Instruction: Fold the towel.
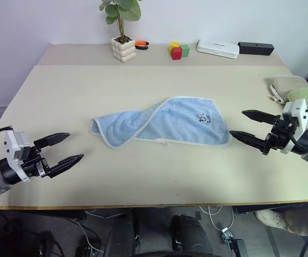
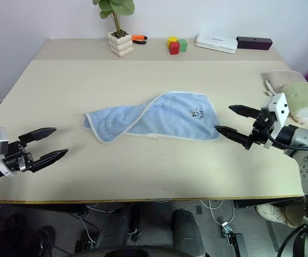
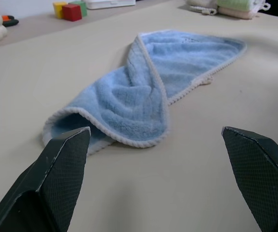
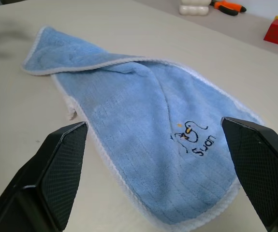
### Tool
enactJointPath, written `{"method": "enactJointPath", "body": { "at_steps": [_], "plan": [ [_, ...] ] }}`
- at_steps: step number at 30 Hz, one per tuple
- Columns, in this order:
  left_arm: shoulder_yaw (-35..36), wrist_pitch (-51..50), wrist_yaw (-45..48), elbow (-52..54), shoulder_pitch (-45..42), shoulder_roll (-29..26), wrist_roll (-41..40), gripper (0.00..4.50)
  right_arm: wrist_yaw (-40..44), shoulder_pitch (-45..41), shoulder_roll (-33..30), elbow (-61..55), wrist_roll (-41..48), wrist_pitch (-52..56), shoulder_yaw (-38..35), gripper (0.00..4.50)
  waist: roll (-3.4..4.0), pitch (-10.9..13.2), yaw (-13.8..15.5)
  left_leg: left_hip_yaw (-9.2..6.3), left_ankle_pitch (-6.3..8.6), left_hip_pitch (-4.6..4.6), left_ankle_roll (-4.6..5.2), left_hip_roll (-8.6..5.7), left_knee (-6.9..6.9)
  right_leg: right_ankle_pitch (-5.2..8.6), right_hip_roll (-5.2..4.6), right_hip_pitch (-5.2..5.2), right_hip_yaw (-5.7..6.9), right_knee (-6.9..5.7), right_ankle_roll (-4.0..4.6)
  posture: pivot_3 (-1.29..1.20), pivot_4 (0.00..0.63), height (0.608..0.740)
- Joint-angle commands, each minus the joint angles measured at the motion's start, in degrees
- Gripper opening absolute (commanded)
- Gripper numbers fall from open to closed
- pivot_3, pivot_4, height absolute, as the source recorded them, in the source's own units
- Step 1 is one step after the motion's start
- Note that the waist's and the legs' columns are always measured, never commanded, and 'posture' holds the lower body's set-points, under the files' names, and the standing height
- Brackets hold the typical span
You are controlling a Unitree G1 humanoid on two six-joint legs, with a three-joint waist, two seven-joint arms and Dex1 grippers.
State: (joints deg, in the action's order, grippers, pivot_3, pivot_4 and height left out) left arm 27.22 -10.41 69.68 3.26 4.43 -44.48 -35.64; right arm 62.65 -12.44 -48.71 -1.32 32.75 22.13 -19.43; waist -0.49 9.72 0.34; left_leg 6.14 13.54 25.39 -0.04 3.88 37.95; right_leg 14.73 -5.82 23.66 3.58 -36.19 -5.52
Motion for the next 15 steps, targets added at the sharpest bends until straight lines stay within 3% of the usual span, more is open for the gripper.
{"method": "enactJointPath", "body": {
  "at_steps": [1,15],
  "plan": [
    [0.0,0.71,-0.41,0.59,-1.22,-0.48,0.05,4.47,-0.62,-1.65,0.19,-1.49,0.33,-1.11,-0.52,4.5,0.0,0.0,0.0,0.0,0.0,0.0,0.0,0.0,0.0,0.0,0.0,0.0,0.0,0.0,0.0,0.0,0.15,0.735],
    [-7.73,-1.89,3.34,-2.28,-13.25,-1.29,-0.44,4.47,-6.21,1.56,3.67,-8.59,-1.3,-2.28,1.31,4.5,0.0,0.0,0.21,0.11,0.0,0.0,0.01,-0.04,0.02,-0.01,0.01,-0.06,0.01,0.0,-0.03,0.0,0.15,0.735]
  ]
}}
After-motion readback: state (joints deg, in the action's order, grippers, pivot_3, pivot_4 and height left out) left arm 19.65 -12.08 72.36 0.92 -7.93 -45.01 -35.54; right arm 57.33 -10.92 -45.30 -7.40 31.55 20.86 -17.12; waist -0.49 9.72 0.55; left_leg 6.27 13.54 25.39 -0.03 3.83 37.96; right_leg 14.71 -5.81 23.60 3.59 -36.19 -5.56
